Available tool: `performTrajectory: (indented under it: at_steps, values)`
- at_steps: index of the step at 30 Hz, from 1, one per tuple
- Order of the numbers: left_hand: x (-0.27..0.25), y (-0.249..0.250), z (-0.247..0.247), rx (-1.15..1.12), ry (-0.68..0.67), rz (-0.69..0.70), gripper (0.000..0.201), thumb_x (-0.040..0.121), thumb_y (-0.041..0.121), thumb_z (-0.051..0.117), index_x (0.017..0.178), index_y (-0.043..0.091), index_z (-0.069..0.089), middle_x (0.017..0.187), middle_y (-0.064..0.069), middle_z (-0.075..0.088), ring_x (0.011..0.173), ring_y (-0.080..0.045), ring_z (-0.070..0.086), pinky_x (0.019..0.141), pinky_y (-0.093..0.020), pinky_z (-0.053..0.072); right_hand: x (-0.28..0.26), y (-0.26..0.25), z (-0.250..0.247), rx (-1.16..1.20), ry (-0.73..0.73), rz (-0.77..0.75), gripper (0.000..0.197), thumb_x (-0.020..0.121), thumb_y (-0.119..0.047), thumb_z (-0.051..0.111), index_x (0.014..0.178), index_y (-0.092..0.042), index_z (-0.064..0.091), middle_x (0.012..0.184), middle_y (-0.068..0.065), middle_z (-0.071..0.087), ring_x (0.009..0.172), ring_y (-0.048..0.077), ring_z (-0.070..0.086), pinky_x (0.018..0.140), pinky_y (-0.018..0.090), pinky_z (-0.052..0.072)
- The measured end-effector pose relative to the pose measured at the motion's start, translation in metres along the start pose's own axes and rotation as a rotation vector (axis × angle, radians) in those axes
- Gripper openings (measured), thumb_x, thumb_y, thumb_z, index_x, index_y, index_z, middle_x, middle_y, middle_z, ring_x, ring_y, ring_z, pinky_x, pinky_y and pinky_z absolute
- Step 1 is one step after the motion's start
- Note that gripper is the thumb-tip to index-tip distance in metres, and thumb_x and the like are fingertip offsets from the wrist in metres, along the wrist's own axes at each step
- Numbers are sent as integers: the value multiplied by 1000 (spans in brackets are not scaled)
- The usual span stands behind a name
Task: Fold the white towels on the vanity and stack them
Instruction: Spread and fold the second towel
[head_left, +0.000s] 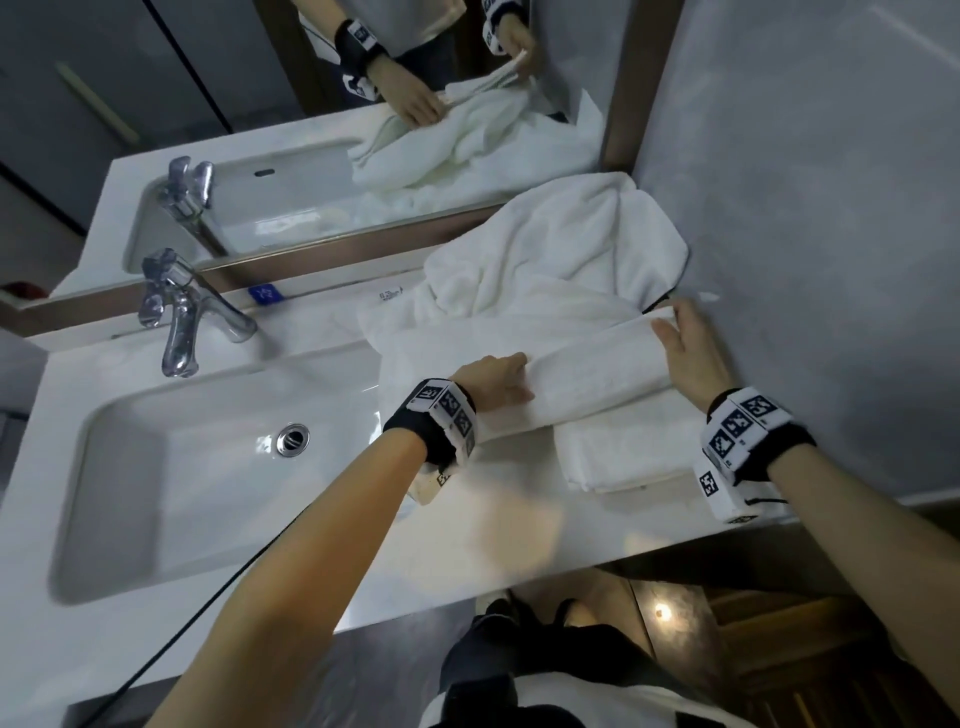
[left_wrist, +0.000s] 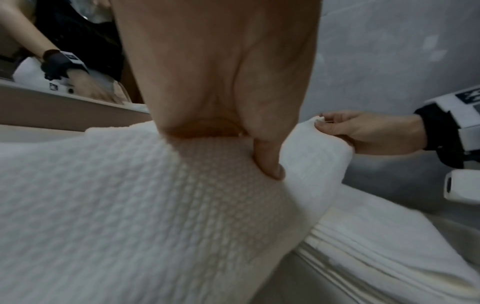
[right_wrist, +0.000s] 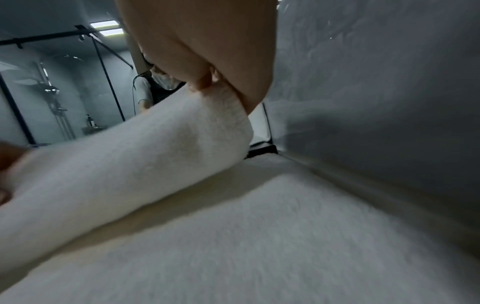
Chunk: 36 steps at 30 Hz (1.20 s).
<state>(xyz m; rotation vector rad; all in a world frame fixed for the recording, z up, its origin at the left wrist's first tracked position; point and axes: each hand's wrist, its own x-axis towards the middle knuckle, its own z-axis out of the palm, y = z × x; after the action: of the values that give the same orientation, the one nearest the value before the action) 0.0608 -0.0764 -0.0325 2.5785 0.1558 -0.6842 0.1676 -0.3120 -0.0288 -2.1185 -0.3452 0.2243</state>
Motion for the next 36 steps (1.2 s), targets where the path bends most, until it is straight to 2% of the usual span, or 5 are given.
performTrajectory:
  at_steps: [9, 16, 21, 27, 36]
  values:
    - [-15, -29, -4, -104, 272, -128, 38, 84, 45, 63, 95, 14, 44, 96, -6, 58, 89, -26, 52, 71, -33, 35, 16, 6, 7, 28, -25, 65, 26, 100, -17, 40, 118, 1, 44, 109, 17, 52, 96, 27, 50, 69, 17, 29]
    - [-60, -117, 11, -179, 224, -498, 59, 80, 49, 67, 128, 17, 53, 131, -9, 57, 122, -30, 51, 105, -41, 39, -8, 45, -4, -51, -132, 169, 38, 76, -54, 65, 98, -24, 64, 98, 3, 71, 91, 24, 66, 83, 40, 53]
    - [-81, -133, 28, -726, 389, -471, 25, 80, 16, 74, 97, 1, 64, 83, -5, 61, 83, -19, 56, 66, -20, 44, -11, 46, -1, -162, -132, 127, 32, 91, -36, 54, 110, -11, 60, 108, 14, 67, 100, 33, 62, 89, 48, 51]
    - [-85, -104, 32, -1042, 512, -542, 37, 94, 12, 53, 124, -10, 47, 105, -13, 56, 95, -20, 53, 73, -28, 47, -11, 2, 1, 19, -37, -1, 38, 100, -21, 37, 135, -6, 43, 127, 6, 53, 111, 13, 47, 88, 17, 34]
    - [-118, -60, -78, -765, 1261, -60, 8, 98, 20, 42, 100, 20, 34, 69, 10, 42, 52, 7, 46, 54, -9, 42, 22, -103, -33, 268, 273, -270, 25, 99, -22, 36, 115, -6, 46, 102, 4, 54, 89, 12, 50, 77, 18, 37]
